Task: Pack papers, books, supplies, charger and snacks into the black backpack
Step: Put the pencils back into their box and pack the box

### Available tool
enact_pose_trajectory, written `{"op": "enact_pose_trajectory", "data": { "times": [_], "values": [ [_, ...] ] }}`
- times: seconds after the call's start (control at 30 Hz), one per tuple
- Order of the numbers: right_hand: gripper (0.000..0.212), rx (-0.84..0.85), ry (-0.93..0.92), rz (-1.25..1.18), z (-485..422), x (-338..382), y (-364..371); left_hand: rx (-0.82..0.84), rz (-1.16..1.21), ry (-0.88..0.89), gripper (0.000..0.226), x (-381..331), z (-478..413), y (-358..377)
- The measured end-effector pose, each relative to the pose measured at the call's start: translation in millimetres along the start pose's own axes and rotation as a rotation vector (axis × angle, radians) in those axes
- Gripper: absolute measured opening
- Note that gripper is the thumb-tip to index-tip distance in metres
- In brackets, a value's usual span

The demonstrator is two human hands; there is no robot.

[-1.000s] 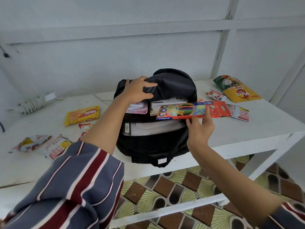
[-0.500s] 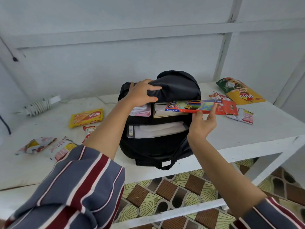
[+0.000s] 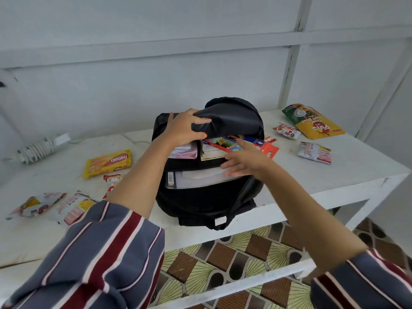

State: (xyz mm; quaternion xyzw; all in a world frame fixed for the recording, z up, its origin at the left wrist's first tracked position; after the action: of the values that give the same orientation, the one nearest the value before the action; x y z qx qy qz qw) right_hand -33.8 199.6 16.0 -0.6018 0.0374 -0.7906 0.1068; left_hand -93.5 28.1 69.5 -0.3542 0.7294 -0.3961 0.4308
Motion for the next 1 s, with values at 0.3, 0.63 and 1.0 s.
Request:
{"op": "enact_pose_trajectory", "data": {
  "times": [0.3, 0.63, 1.0],
  "values": [
    [0.065, -0.235, 0.105, -0.075, -22.4, -26.7, -79.4, 0.001, 0.016, 0.017, 0.04, 2.9, -1.7, 1.6],
    [0.029, -0.443, -0.074, -0.426, -4.7, -53.2, -53.2, 0.001, 0.064, 0.023, 0.041, 7.3, -3.9, 1.3],
    [0.025, -0.639, -0.053, -0.524, -35.1, -42.9, -9.6, -0.017, 0.057, 0.02, 0.042, 7.8, -5.5, 3.0]
  ]
}}
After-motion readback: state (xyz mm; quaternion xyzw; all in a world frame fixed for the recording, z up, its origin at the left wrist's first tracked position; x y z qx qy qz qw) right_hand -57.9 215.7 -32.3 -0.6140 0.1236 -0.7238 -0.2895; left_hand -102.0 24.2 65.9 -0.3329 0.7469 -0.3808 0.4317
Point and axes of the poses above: each hand's wrist, its own z-axis away from the middle knuckle, its own y-axis out of the palm, x = y × z, the point moved 4 cm from there along -z, towards the middle knuckle, and after that the axes turned 2 degrees about -x, right-handed, at the moved point
